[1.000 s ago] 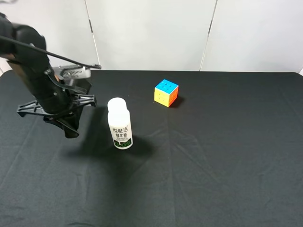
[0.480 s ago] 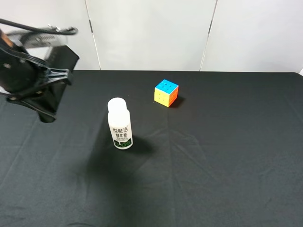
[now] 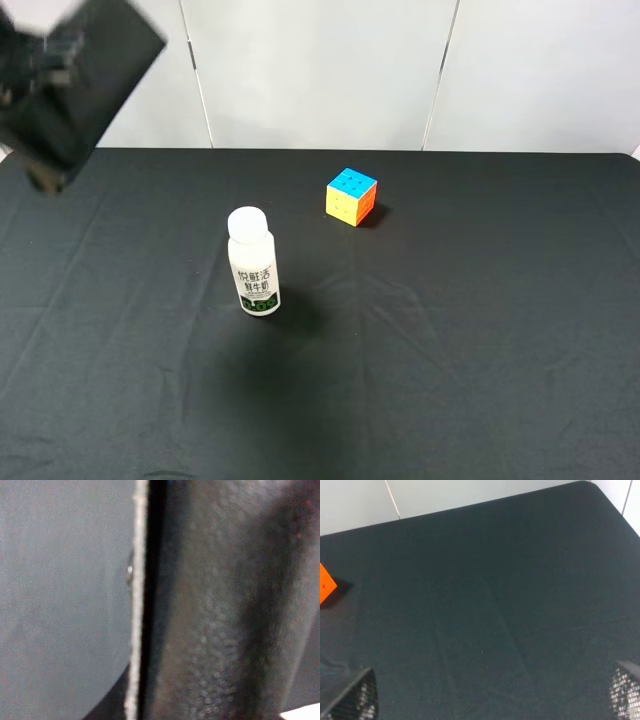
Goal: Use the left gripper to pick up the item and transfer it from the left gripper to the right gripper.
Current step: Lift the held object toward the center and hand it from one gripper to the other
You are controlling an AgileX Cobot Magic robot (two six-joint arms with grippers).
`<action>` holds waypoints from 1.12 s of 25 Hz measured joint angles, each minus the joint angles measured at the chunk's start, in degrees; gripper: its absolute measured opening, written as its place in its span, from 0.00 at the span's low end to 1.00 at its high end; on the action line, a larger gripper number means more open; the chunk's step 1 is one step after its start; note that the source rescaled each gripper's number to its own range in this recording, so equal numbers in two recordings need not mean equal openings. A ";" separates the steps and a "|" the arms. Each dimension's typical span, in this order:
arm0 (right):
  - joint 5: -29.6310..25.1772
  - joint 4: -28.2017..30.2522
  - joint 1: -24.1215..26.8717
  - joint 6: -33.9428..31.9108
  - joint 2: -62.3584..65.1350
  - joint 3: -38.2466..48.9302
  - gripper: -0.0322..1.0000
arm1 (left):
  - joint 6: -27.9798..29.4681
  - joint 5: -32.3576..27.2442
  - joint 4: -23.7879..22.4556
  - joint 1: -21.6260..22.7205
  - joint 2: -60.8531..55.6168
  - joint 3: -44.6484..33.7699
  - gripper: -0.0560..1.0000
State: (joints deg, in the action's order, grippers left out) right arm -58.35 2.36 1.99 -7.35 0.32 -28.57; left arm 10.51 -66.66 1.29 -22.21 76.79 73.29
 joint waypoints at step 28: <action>0.08 -0.05 0.00 0.00 0.00 0.00 1.00 | -28.81 0.05 0.65 -16.33 16.51 9.71 0.07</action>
State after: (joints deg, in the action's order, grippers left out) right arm -58.27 2.31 1.99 -7.35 0.32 -28.57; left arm -18.29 -66.62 1.94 -38.55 93.30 83.00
